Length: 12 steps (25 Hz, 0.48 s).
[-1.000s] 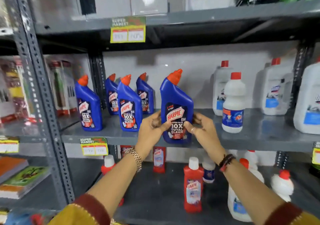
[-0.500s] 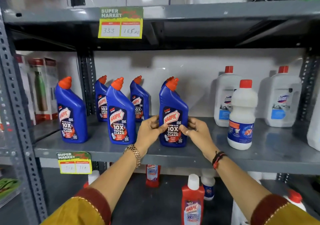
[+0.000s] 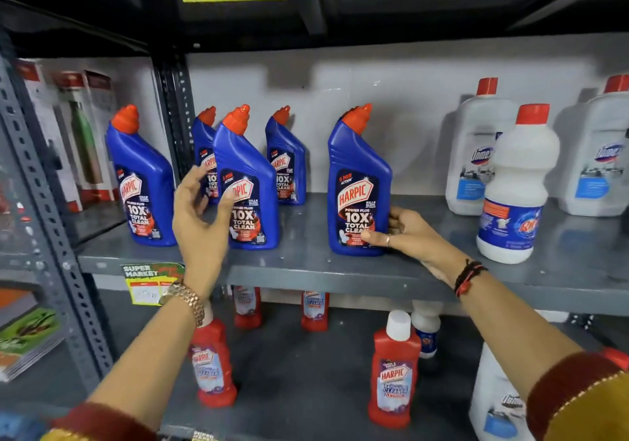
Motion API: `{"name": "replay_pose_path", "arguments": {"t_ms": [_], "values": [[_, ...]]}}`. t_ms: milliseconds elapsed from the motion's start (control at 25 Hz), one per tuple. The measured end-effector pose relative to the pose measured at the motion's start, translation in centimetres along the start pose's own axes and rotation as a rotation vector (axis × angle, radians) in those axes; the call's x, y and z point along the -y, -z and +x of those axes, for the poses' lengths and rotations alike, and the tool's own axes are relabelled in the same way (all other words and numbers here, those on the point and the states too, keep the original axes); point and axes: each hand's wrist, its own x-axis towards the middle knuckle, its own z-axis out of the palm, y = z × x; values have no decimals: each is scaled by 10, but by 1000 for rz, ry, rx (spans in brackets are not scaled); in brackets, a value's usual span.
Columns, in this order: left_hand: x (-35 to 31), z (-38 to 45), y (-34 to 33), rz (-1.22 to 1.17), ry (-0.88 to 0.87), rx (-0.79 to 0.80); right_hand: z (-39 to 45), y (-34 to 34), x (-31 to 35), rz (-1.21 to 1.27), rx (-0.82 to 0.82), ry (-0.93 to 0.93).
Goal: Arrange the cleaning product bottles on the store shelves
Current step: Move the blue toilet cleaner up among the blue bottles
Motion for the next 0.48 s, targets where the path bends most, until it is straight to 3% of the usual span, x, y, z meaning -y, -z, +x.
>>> {"name": "replay_pose_path", "arguments": {"t_ms": [120,200,480], "values": [[17,17,6,9,321,338,5,-1,-1,-21,-21,-44],[23,21,8,61,433,515,5,-2,-1,-20,-17,-48],[28,26,8,-39,576,549,5,-3,-1,-38,-19,-43]]}}
